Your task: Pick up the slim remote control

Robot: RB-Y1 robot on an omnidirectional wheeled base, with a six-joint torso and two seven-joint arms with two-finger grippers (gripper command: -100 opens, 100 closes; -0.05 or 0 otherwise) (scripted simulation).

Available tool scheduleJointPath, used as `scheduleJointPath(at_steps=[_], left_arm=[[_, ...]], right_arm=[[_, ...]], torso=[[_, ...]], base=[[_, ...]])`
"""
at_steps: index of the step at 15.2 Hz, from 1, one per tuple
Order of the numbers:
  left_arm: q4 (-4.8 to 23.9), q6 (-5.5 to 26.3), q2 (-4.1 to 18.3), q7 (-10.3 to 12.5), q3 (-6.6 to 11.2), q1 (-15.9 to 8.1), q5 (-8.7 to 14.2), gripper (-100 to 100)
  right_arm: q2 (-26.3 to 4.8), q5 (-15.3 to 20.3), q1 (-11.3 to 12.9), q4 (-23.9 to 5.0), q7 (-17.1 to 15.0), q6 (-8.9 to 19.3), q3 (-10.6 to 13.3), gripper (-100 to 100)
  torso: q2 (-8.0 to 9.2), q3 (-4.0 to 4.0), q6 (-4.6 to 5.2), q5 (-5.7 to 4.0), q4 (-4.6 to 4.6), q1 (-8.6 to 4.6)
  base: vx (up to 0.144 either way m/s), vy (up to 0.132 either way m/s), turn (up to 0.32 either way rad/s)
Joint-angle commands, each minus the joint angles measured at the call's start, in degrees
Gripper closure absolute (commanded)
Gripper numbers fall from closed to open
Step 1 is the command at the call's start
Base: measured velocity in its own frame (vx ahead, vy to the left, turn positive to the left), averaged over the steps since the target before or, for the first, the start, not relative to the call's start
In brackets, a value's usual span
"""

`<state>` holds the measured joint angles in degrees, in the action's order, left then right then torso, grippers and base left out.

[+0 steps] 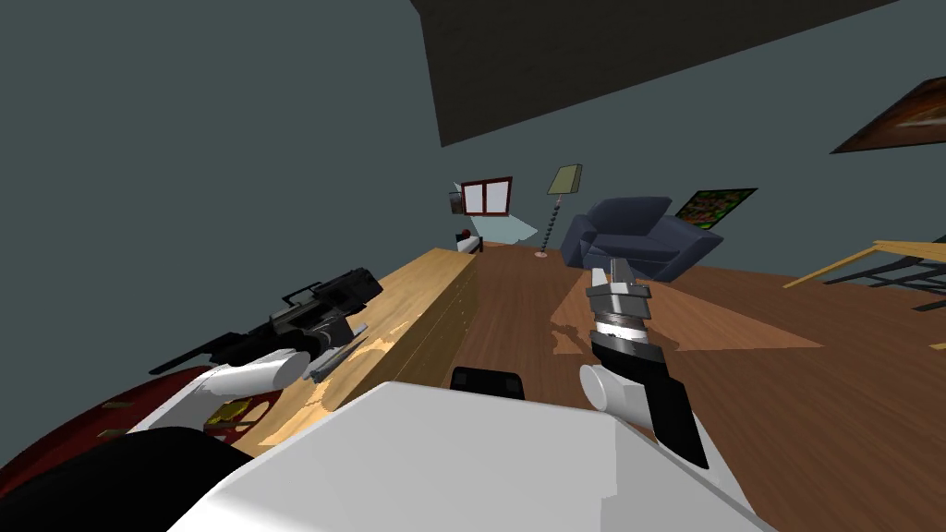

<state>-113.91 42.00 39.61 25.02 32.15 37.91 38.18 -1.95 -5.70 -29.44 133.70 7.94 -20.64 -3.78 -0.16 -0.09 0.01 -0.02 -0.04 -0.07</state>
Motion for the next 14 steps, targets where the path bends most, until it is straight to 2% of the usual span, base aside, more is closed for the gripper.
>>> scheduleJointPath(at_steps=[1,2,3,5,6,7,9,10,12,13,14], left_arm=[[0.7,2.9,0.9,0.8,1.05,0.9,1.6,-100],[0.7,3.8,0.9,0.8,1.05,0.9,1.6,-100],[2.2,5.3,2.4,1.8,2.36,1.7,3.9,-100],[2.2,7.4,2.4,1.8,2.36,1.7,3.9,-100],[2.2,7.5,2.4,1.8,2.36,1.7,3.9,-100],[3.8,9.4,3.9,2.8,3.61,2.5,6.2,-100],[3.8,11.1,3.9,2.8,3.61,2.5,6.2,-100],[5.4,12.8,5.3,3.7,4.81,3.3,8.5,-100],[5.4,14.6,5.3,3.7,4.81,3.3,8.5,-100],[7.0,16.0,6.7,4.6,5.95,4.1,10.7,-100],[7.0,17.0,6.7,4.6,5.95,4.1,10.7,-100]], right_arm=[[0.0,0.0,0.0,0.0,0.0,0.0,0.0,0],[0.0,0.0,0.0,0.0,0.0,0.0,0.0,0],[0.0,0.0,0.0,0.0,0.0,0.0,0.0,0],[0.0,0.0,0.0,0.0,0.0,0.0,0.0,0],[0.0,0.0,0.0,0.0,0.0,0.0,0.0,0],[0.0,0.0,0.0,0.0,0.0,0.0,0.0,0],[0.0,0.0,0.0,0.0,0.0,0.0,0.0,0],[0.0,0.0,0.0,0.0,0.0,0.0,0.0,0],[0.0,0.0,0.0,0.0,0.0,0.0,0.0,0],[0.0,0.0,0.0,0.0,0.0,0.0,0.0,0],[0.0,0.0,0.0,0.0,0.0,0.0,0.0,0]], torso=[[0.00,0.00,0.00,0.00,0.00,0.00],[-0.01,-0.01,-0.01,-0.01,0.00,0.00],[0.01,0.00,-0.02,0.01,0.00,0.01],[0.00,0.00,0.00,0.00,0.00,0.01],[0.02,0.01,-0.02,0.00,0.00,0.02],[0.07,0.04,-0.03,0.01,0.01,0.02],[0.06,0.03,-0.01,0.00,0.01,0.03],[0.07,0.04,-0.02,0.01,0.01,0.03],[0.04,0.02,0.00,0.01,0.01,0.04],[0.05,0.03,-0.02,0.01,0.01,0.04],[0.05,0.03,-0.01,0.01,0.01,0.06]], base=[[0.054,-0.009,-0.097],[0.037,-0.001,-0.028],[0.043,-0.008,-0.085],[0.040,-0.004,-0.069],[0.017,0.002,0.011],[0.027,-0.003,-0.083],[0.032,0.002,-0.064],[0.037,0.000,-0.066],[0.036,0.005,-0.063],[0.039,0.009,-0.074],[0.042,0.011,-0.077]])
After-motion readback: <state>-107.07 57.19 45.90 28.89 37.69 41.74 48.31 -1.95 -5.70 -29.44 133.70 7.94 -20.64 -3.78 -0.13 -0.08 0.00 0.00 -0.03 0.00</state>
